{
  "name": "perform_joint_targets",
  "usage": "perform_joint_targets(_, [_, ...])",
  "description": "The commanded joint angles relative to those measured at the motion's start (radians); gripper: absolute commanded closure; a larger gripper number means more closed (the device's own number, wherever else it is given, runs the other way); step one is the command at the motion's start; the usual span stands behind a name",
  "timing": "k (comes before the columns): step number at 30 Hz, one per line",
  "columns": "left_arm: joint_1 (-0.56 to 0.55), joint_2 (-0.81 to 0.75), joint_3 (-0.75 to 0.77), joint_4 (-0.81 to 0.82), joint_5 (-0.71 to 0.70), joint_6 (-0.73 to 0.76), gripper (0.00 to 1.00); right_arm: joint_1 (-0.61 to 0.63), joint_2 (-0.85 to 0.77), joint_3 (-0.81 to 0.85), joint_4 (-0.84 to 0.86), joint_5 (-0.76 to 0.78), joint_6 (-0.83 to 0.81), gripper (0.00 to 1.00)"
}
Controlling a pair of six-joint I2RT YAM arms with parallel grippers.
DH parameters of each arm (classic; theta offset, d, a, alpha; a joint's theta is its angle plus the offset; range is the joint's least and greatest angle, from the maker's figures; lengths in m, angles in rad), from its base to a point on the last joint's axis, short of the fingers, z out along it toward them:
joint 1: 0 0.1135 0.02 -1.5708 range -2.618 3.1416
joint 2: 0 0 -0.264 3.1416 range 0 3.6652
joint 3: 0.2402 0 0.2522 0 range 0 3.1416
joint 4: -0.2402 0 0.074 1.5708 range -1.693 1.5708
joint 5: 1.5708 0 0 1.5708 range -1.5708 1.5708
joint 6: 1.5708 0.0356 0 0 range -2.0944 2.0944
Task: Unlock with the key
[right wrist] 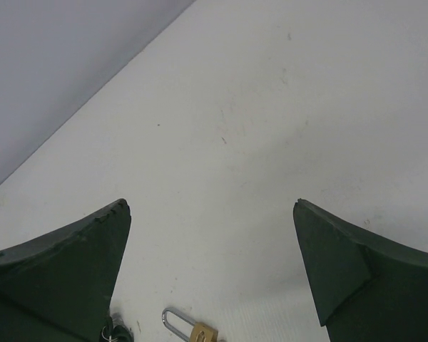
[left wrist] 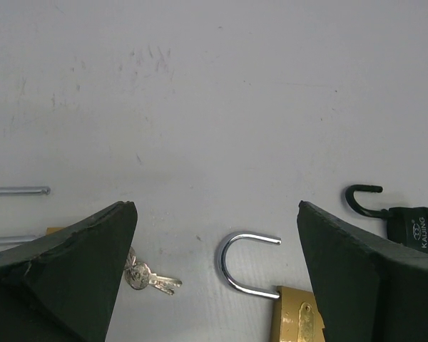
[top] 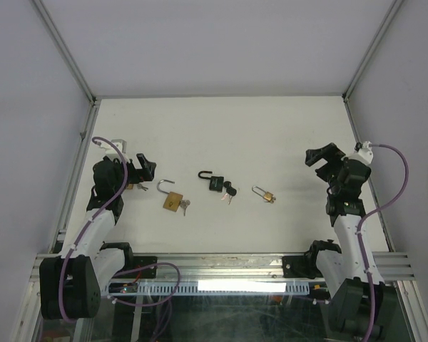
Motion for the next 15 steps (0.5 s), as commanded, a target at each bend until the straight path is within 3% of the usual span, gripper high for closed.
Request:
perform_joint_targets(1, [-0.006, -0.010, -0.001, 0.115, 0.023, 0.032, 0.01, -0.006, 0.027, 0.067, -0.092, 0.145, 0.069, 0.00])
perform_joint_targets(4, [-0.006, -0.026, -0.011, 0.119, 0.030, 0.033, 0.01, -0.005, 0.054, 0.122, -0.181, 0.146, 0.078, 0.00])
perform_joint_targets(12, [-0.007, 0.023, 0.017, 0.104, 0.036, 0.055, 0.01, -0.005, -0.002, 0.111, -0.170, 0.111, 0.036, 0.07])
perform_joint_targets(15, [-0.006, 0.026, 0.021, 0.106, 0.034, 0.060, 0.01, -0.006, 0.013, 0.123, -0.177, 0.136, 0.054, 0.01])
